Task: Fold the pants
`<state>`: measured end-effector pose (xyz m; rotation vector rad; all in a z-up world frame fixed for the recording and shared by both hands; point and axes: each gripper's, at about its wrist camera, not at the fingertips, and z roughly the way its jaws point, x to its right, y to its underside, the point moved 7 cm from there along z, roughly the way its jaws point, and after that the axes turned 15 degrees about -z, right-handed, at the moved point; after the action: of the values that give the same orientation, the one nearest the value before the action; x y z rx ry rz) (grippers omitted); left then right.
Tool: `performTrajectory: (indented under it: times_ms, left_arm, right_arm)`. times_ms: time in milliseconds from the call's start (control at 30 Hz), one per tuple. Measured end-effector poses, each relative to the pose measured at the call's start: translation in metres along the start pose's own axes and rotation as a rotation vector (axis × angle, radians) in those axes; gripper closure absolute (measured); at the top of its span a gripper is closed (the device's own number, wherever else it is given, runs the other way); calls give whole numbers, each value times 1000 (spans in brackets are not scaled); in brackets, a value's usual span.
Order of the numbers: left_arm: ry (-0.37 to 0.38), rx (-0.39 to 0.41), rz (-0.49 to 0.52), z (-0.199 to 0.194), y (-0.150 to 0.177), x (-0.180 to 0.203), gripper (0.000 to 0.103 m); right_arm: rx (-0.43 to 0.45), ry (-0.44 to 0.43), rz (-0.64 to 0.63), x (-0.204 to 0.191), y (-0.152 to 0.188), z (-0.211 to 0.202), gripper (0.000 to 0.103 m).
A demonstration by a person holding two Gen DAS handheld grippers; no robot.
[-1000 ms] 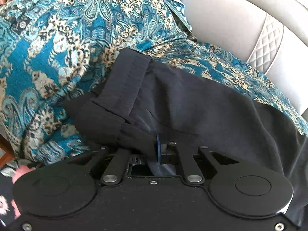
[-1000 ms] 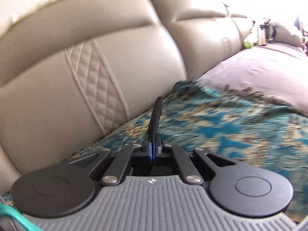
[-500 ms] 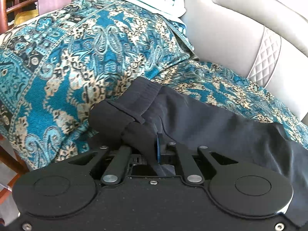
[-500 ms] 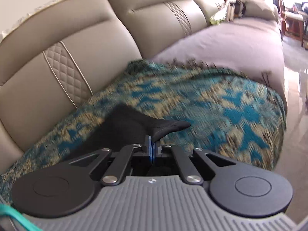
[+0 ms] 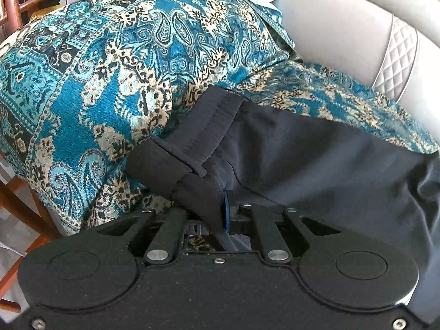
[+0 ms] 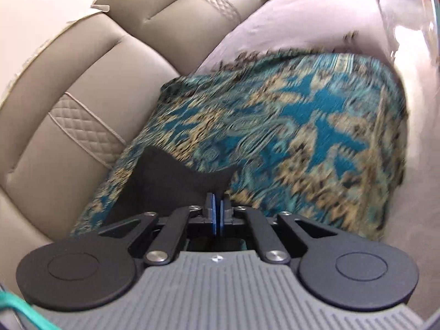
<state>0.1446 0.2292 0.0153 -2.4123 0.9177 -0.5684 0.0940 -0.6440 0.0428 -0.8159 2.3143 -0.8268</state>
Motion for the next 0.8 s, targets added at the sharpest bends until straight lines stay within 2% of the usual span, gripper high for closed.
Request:
performTrajectory:
  times_ms: [167, 367, 400, 433, 500, 600, 667, 733, 800]
  left_arm:
    - [-12, 3, 20, 3, -4, 3, 94]
    - [-17, 7, 26, 3, -6, 3, 93]
    - [-21, 6, 29, 4, -5, 2, 93]
    - [-23, 5, 34, 5, -5, 2, 92]
    - [-24, 2, 37, 6, -3, 2, 92]
    - [-20, -3, 34, 8, -1, 0, 91]
    - [-18, -5, 34, 10, 0, 0, 90]
    - [-19, -5, 39, 10, 0, 0, 90]
    - [-20, -4, 47, 11, 1, 0, 90]
  right_arm:
    - [-27, 45, -41, 1, 1, 1, 99]
    - [-39, 25, -44, 4, 1, 6, 96]
    - [-48, 24, -34, 5, 3, 9, 83]
    - [-46, 25, -16, 7, 4, 9, 81]
    - [-31, 44, 10, 13, 4, 7, 58]
    - [-5, 118, 51, 26, 5, 1, 59]
    - [-7, 147, 76, 34, 9, -1, 63]
    - [-15, 144, 49, 35, 10, -2, 73]
    - [-28, 149, -25, 29, 11, -1, 75]
